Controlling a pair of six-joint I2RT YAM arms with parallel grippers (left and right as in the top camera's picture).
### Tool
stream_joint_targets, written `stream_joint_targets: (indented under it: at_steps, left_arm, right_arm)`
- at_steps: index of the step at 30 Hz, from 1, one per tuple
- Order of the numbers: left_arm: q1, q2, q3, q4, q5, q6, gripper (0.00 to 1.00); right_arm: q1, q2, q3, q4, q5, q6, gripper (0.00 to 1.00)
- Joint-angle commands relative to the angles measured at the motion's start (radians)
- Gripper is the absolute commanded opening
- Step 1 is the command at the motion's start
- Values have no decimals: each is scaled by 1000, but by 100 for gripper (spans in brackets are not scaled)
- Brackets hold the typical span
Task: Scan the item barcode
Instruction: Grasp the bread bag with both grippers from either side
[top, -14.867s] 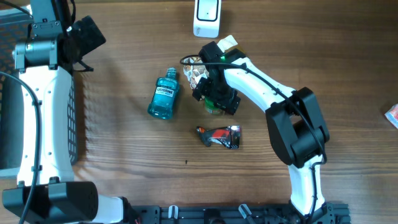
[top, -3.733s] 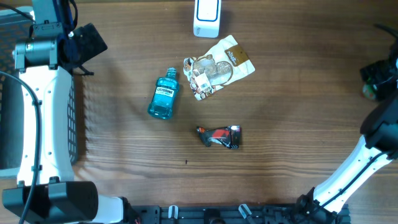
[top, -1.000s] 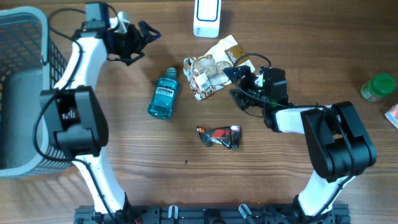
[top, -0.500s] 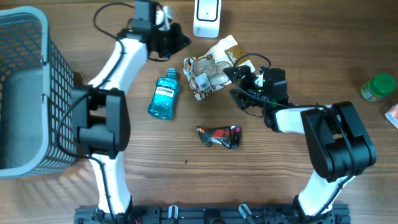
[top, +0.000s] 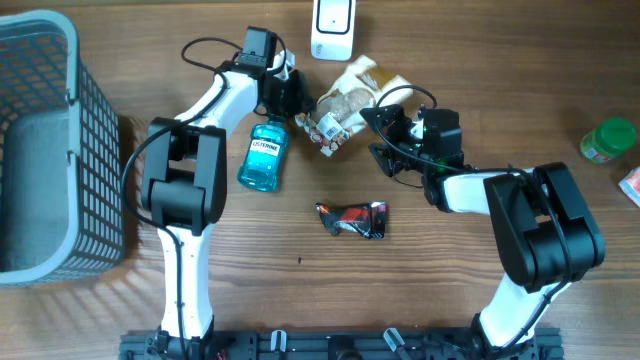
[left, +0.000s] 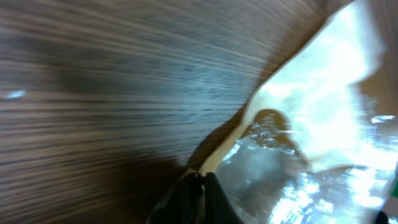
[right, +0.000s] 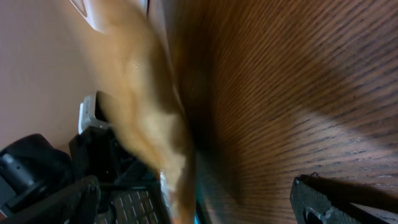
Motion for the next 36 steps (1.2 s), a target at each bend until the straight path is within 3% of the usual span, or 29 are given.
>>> stream_joint_targets:
  at_steps: [1,8,20,30,36]
  left_arm:
    - [10,58,-2,-18,-15,-5,4]
    - [10,72,-2,-32,-8,-5,4]
    - [11,72,-2,-33,-8,-4,4]
    - [11,72,-2,-56,-9,-1,4]
    - [11,72,-2,-55,-9,-1,4]
  right_arm:
    - [10,114,-48,-127,54,49,100]
    - [10,114,18,-186,99,56,100]
    - [10,214,257,-288,190,-72,99]
    - [38,418,441,-270,127,-57,67]
    - [43,418,452,-231,54,-116,60]
